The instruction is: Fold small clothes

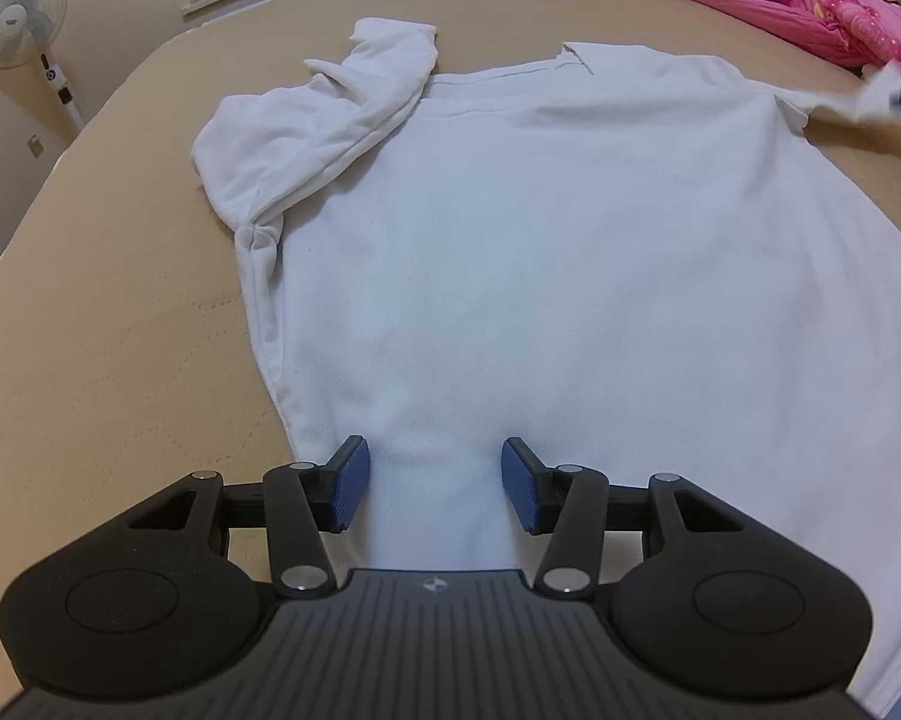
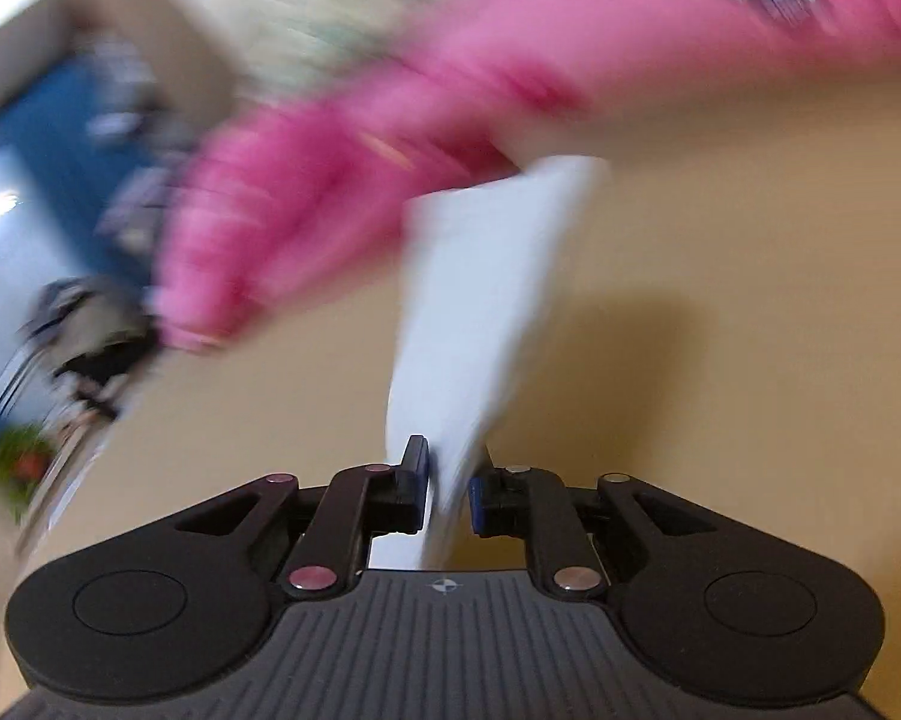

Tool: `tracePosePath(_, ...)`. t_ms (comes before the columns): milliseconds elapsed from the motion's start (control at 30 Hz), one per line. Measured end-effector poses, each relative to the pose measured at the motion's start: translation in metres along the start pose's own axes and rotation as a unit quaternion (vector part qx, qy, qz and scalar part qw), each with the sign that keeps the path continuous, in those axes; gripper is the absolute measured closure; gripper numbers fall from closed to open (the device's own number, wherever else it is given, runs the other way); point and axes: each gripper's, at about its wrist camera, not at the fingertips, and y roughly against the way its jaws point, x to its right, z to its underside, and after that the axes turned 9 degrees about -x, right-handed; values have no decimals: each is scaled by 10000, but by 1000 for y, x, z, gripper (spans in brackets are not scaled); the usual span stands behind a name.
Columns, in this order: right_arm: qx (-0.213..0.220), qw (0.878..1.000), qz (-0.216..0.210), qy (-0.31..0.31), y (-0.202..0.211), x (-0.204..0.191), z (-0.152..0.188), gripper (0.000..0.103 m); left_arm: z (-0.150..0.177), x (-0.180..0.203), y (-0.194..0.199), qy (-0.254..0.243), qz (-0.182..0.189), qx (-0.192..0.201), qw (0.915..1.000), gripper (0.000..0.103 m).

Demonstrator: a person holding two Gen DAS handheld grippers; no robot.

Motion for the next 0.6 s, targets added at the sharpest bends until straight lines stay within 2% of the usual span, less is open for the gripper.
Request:
tracePosePath(33,-213,9984,134,-503,-9,20,-4,88,0,0,0,-11,-8,7,10000,48)
tracePosePath(67,-307,9960,116,-826,-13,34,-8,93,0,0,0,-17,-12,11,10000,48)
tracePosePath(100,-340,9942,-115,-1019,-16,46,-12,93,0,0,0,-18,-11,12,10000,48)
tracePosePath(167,-418,9961,-187,-756,-18,48,-20,92,0,0,0,-7,-5,4,10000,48)
tracePosePath(200,-390,9976,-164,-555,-20,45,-24,96,0,1,0,-3,-4,2,10000,48)
tracePosePath(267,-83,9998,-89,-167,-15,39,-29,100,0,0,-1,-14,-8,7,10000,48)
tracePosePath(300,275,9995,-42,-128,-10,37,-34,100,0,0,-1,-14,-7,8,10000,48)
tracePosePath(333,457,9985,-55,-280,-10,39,-42,100,0,0,-1,-13,-6,9,10000,48)
tracePosePath(400,324,9976,372,-485,-19,42,-49,95,0,0,-1,-15,-6,17,10000,48)
tracePosePath(467,125,9964,838,-76,-26,42,-41,97,0,0,-1,-3,4,14,10000,48)
tracePosePath(533,283,9912,1245,358,-13,37,-36,91,-1,-2,-1,49,33,5,10000,48)
tracePosePath(567,439,9865,1528,400,-6,29,-38,79,-1,-2,-1,75,36,10,10000,48)
tracePosePath(600,690,9826,1684,360,5,22,-40,76,-2,-4,0,139,65,13,9999,48)
